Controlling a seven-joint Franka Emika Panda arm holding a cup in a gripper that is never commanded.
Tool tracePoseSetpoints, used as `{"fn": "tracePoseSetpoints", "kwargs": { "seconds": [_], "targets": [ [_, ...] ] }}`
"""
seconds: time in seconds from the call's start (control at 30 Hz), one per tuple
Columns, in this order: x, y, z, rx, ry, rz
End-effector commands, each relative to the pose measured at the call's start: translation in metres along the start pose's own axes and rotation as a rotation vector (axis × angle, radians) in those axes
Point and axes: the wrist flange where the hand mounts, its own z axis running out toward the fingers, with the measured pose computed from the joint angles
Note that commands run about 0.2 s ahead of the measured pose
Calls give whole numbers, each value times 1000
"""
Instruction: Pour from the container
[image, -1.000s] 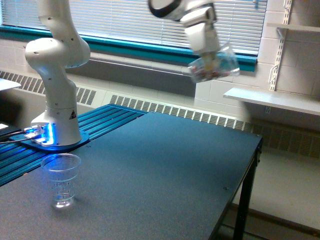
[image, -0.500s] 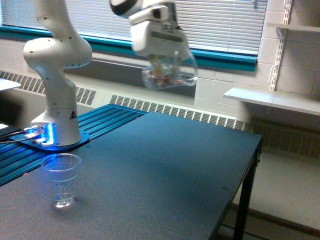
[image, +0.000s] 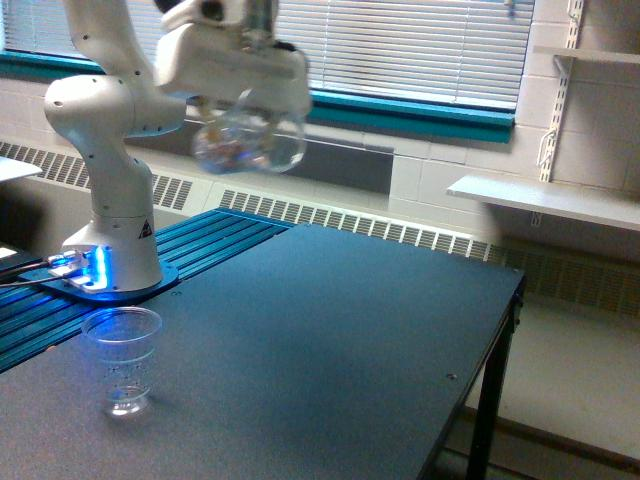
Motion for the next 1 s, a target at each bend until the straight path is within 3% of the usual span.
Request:
{"fn": "tracePoseSetpoints", "kwargs": {
  "seconds": [0.03,0.27,0.47,0.7,1.0],
  "targets": [
    [-3,47,29,-112,-47,65],
    [3,74,34,-141,-43,114],
    [-2,93,47,-182,-71,134],
    [-21,108,64,-231,-127,126],
    [-47,113,80,-267,-153,89]
  ]
}}
